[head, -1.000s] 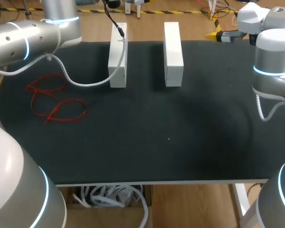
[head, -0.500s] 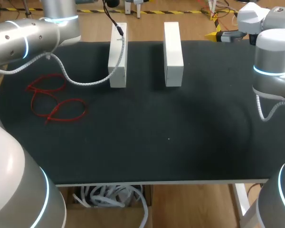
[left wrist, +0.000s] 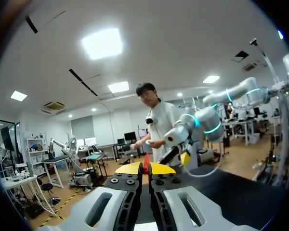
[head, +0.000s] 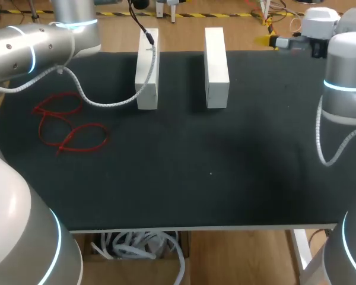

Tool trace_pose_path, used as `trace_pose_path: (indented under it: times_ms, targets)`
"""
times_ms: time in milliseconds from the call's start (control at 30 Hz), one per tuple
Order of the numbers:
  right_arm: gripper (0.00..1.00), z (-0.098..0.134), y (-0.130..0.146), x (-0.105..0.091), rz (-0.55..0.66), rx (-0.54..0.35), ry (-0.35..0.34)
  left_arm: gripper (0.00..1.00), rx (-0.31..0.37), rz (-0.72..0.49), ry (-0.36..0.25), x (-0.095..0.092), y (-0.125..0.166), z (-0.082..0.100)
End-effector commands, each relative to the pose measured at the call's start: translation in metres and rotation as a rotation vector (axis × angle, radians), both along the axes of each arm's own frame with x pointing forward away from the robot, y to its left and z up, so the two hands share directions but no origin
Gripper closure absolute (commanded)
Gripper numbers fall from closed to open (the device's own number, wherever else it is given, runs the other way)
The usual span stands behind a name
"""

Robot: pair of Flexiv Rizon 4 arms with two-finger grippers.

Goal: Grab the tape and strap the tape.

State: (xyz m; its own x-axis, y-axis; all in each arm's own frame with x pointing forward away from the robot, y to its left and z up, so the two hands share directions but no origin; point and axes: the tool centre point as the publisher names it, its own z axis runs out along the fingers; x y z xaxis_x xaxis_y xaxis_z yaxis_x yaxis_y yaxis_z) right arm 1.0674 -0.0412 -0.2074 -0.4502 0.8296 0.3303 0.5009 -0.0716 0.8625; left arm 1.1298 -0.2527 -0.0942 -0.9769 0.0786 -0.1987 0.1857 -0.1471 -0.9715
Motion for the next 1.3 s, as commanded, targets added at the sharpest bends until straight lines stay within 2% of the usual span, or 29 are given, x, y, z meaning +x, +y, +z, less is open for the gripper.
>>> trace_pose_path:
  times_ms: [33, 367, 467, 600, 667, 700, 733, 767, 867, 933, 967, 1000, 1067, 1167, 1267, 1300]
  targets:
    - [0.00, -0.002, 0.000, 0.009, -0.267, 0.400, 0.522, 1.00, 0.003, 0.001, 0.001, -0.001, 0.001, 0.001]
    - [0.00, -0.002, 0.000, 0.009, -0.267, 0.400, 0.522, 1.00, 0.003, 0.001, 0.001, -0.001, 0.001, 0.001]
    - [0.00, 0.003, 0.011, 0.004, -0.275, 0.439, 0.566, 1.00, 0.003, 0.001, 0.001, -0.001, 0.001, 0.001]
    - [0.00, 0.001, 0.012, 0.008, -0.361, 0.519, 0.627, 1.00, 0.003, 0.001, 0.001, -0.001, 0.001, 0.001]
    - [0.00, -0.011, 0.005, 0.014, -0.492, 0.551, 0.668, 1.00, 0.003, 0.001, 0.001, -0.001, 0.001, 0.001]
    - [0.00, -0.017, 0.005, 0.017, -0.501, 0.569, 0.668, 1.00, 0.003, 0.001, 0.001, -0.001, 0.001, 0.001]
    - [0.00, -0.021, 0.001, 0.020, -0.555, 0.557, 0.645, 1.00, 0.003, 0.001, 0.001, -0.001, 0.001, 0.001]
    - [0.00, -0.022, -0.002, 0.022, -0.560, 0.532, 0.624, 1.00, 0.003, 0.001, 0.001, -0.001, 0.001, 0.001]
    - [0.00, -0.016, -0.003, 0.030, -0.523, 0.582, 0.525, 1.00, 0.003, 0.001, 0.001, -0.001, 0.001, 0.001]
    - [0.00, -0.011, -0.002, 0.037, -0.438, 0.592, 0.404, 1.00, 0.003, 0.001, 0.001, -0.001, 0.001, 0.001]
    - [0.00, -0.009, -0.001, 0.040, -0.386, 0.567, 0.335, 1.00, 0.003, 0.001, 0.001, -0.001, 0.001, 0.001]
    - [0.00, -0.005, 0.000, 0.042, -0.356, 0.588, 0.286, 1.00, 0.003, 0.001, 0.001, -0.001, 0.001, 0.001]
    - [0.00, -0.001, 0.001, 0.044, -0.352, 0.635, 0.257, 1.00, 0.003, 0.001, 0.001, -0.001, 0.001, 0.001]
    - [0.00, 0.001, 0.005, 0.045, -0.367, 0.721, 0.261, 1.00, 0.003, 0.001, 0.001, -0.001, 0.001, 0.001]
    - [0.00, -0.003, 0.009, 0.041, -0.392, 0.776, 0.323, 1.00, 0.003, 0.001, 0.001, -0.001, 0.001, 0.001]
    - [0.00, -0.004, 0.010, 0.041, -0.425, 0.855, 0.375, 1.00, 0.003, 0.001, 0.001, -0.001, 0.001, 0.001]
